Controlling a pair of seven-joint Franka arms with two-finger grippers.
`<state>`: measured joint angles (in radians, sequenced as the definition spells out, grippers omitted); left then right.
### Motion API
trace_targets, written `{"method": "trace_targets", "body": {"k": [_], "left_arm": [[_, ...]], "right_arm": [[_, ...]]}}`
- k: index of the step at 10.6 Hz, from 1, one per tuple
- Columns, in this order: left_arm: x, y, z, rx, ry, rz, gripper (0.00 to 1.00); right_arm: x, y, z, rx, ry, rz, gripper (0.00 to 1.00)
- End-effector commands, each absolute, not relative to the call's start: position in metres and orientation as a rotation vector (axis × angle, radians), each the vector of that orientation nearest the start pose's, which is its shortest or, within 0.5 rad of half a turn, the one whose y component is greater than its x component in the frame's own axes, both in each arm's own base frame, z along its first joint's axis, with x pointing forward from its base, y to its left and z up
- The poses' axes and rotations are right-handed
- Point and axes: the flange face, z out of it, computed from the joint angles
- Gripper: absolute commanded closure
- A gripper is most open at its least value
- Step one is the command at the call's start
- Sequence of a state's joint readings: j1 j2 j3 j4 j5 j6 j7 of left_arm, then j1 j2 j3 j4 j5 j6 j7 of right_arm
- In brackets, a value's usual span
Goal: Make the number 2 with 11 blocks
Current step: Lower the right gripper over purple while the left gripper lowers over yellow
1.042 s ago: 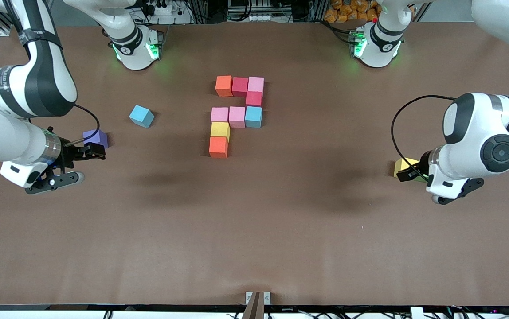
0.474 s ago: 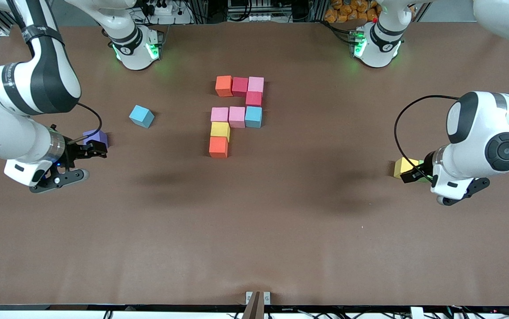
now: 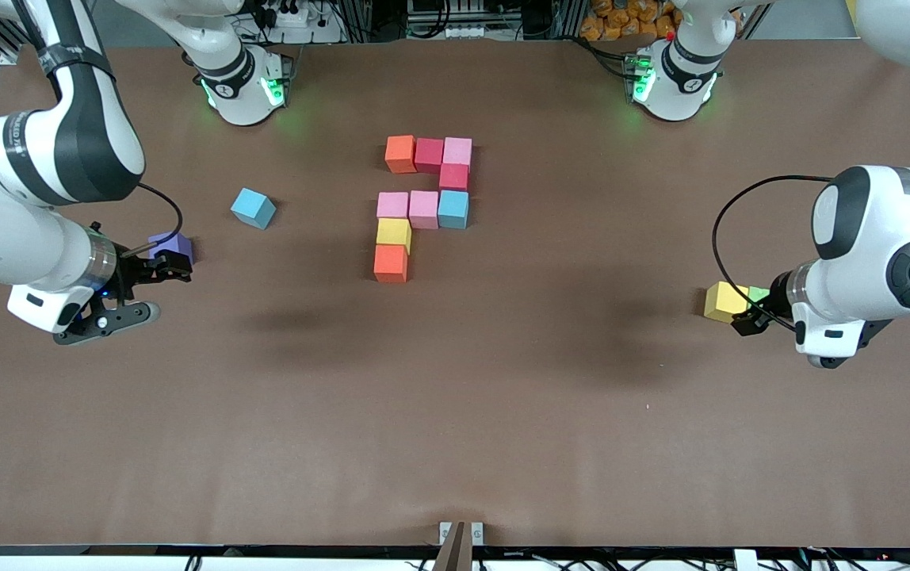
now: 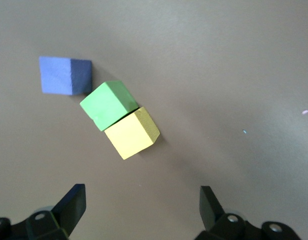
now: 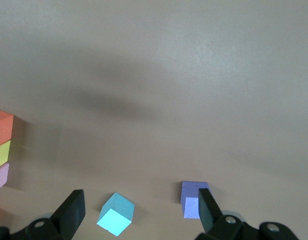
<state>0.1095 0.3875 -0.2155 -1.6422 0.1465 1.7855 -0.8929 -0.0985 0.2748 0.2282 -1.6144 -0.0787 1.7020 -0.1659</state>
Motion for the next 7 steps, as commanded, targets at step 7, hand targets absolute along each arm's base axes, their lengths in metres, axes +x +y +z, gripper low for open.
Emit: {"method": "trace_targets", "body": {"k": [7], "left_arm": [[0.613, -0.017, 0.336, -2.326, -1.675, 0.282, 0.0]], "right_arm": [[0.616, 0.06, 0.464, -3.111, -0.479, 0.289, 0.0]]}}
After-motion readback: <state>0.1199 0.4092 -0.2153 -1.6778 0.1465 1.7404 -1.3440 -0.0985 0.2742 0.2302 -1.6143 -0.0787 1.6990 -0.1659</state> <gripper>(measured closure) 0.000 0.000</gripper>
